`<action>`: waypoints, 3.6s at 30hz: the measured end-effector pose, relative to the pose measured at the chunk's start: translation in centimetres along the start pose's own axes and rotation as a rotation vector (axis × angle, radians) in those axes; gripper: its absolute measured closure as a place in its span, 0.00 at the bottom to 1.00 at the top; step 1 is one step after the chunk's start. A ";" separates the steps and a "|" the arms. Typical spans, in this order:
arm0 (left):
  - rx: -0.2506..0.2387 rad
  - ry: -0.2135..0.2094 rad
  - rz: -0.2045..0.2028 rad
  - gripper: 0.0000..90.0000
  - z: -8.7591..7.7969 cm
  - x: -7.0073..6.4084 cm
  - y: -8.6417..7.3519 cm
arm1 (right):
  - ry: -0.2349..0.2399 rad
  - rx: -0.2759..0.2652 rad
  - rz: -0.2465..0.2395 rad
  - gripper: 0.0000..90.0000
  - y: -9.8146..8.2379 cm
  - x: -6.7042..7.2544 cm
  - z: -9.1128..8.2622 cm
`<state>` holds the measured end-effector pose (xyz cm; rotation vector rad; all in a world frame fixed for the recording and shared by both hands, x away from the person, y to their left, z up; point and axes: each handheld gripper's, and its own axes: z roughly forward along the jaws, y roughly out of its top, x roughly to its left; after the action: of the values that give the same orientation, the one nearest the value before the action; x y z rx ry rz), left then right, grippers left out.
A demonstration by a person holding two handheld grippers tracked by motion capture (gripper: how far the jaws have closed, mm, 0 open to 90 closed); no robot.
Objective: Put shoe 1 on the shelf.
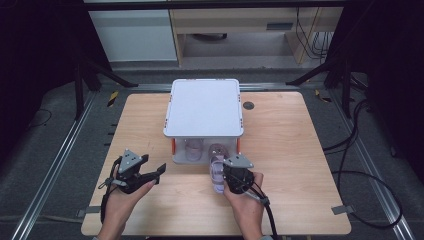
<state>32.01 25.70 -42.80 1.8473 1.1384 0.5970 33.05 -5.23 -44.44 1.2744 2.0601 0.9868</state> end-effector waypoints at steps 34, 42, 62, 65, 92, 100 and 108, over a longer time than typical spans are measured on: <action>-0.054 -0.059 0.034 0.28 -0.9 -0.3 7.2 | -0.081 -0.056 0.076 0.91 0.9 -0.7 8.1; -0.065 -0.073 0.060 0.29 0.1 -1.5 9.5 | -0.084 -0.068 0.055 0.91 1.3 -0.8 8.5; -0.013 -0.087 0.103 0.40 4.1 -2.2 12.8 | -0.033 -0.086 0.019 0.91 0.9 -1.1 8.5; 0.002 -0.081 0.110 0.42 4.6 -2.2 13.0 | -0.027 -0.095 0.012 0.90 0.9 -1.1 8.6; 0.068 -0.061 0.082 0.71 7.2 -1.7 12.7 | 0.006 -0.144 -0.002 0.66 1.4 -0.9 7.2; 0.066 -0.044 0.077 0.80 7.1 -2.2 12.5 | 0.052 -0.162 -0.030 0.86 1.4 -0.3 4.2; 0.065 -0.039 0.069 0.86 7.0 -2.6 12.4 | 0.084 -0.111 -0.059 0.99 -0.8 0.4 2.2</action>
<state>41.91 17.83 -35.66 1.9519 1.0842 0.5665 34.11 -4.44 -46.41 1.1277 2.0622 1.1284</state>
